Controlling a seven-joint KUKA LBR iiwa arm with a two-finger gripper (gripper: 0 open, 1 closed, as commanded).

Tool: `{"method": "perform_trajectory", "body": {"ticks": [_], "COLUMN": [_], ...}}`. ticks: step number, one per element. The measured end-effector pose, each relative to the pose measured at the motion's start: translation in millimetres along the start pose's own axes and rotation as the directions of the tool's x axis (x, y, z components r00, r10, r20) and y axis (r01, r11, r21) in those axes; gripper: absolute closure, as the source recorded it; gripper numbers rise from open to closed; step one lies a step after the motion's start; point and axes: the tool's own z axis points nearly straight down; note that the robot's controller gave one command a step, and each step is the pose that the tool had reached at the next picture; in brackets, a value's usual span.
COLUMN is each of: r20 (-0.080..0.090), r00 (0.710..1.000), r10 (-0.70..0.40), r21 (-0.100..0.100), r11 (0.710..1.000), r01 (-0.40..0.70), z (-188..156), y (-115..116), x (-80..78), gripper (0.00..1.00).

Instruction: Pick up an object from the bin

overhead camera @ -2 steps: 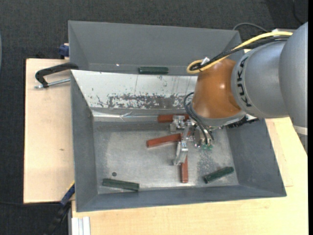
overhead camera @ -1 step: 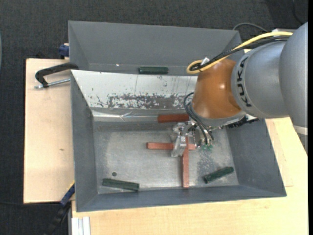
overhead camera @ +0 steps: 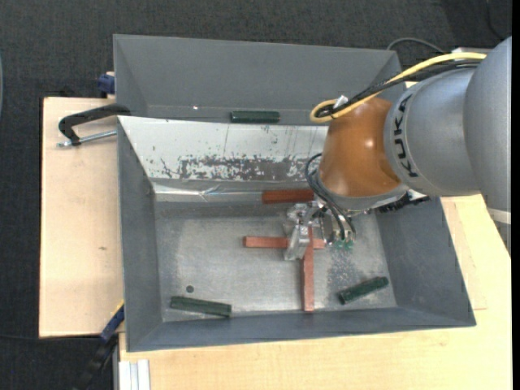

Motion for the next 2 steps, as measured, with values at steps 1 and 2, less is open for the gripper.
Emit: {"method": "perform_trajectory", "body": {"ticks": [1,2], "r20": [-0.003,-0.002], "r00": [1.0,0.886], "r10": [0.002,-0.463], "r21": [0.0,0.0], "r11": [1.0,0.886], "r01": [-0.002,0.463], "z": [-1.4,-51.2], "y": [0.7,-23.6], "x": [0.2,32.1], "gripper": [1.0,1.0]}}
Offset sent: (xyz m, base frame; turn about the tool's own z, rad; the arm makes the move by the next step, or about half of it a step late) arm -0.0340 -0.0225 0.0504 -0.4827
